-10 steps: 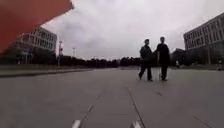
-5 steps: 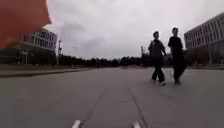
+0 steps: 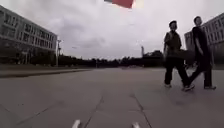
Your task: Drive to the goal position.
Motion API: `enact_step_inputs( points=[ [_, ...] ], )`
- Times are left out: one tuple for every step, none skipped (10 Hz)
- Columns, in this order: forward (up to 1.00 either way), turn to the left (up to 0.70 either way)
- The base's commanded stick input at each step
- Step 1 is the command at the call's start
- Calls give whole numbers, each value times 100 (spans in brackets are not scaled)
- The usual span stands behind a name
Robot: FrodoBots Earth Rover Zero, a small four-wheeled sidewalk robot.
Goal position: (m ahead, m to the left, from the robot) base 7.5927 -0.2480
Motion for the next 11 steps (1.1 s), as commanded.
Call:
enact_step_inputs(
  points=[
    [70,0],
    [70,0],
    [70,0],
    [70,-3],
    [70,-5],
    [70,-5],
    [70,-10],
    [70,-21],
    [70,-33],
    [70,-31],
    [70,-16]
  ],
)
